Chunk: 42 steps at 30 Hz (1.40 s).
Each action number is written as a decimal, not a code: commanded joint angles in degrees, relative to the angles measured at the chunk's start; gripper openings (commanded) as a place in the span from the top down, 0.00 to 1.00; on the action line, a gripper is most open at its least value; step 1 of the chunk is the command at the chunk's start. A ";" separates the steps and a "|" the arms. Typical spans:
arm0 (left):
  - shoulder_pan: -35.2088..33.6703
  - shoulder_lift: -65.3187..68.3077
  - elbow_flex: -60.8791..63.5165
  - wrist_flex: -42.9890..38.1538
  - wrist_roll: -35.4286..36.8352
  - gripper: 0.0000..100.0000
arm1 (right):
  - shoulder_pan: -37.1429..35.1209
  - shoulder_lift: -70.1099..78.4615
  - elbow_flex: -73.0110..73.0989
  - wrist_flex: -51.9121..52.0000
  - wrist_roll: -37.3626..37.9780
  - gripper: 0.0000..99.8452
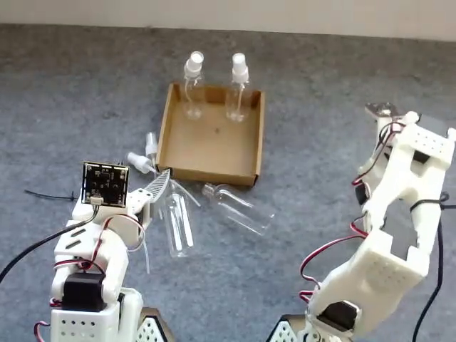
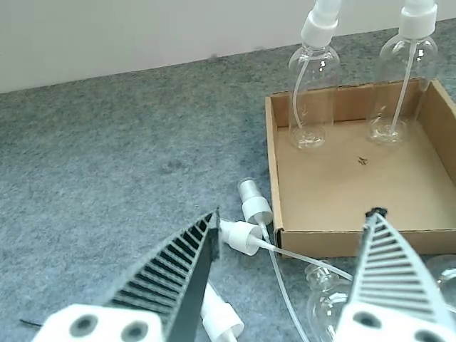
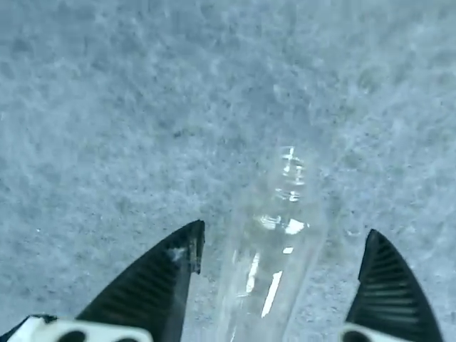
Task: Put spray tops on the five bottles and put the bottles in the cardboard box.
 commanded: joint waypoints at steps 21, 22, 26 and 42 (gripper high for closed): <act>1.10 0.40 -0.40 -1.23 -0.09 0.71 | 1.45 -0.57 9.19 -11.56 0.09 0.94; 0.84 0.40 -0.57 -1.23 -0.18 0.71 | 1.45 -0.57 8.92 -11.56 0.09 0.98; -2.95 0.57 -1.98 -1.32 -0.35 0.71 | 1.80 -0.75 8.75 -8.66 0.18 1.00; -14.99 63.43 -47.78 20.84 -3.34 0.84 | -11.21 -35.82 28.35 -14.90 -0.35 1.00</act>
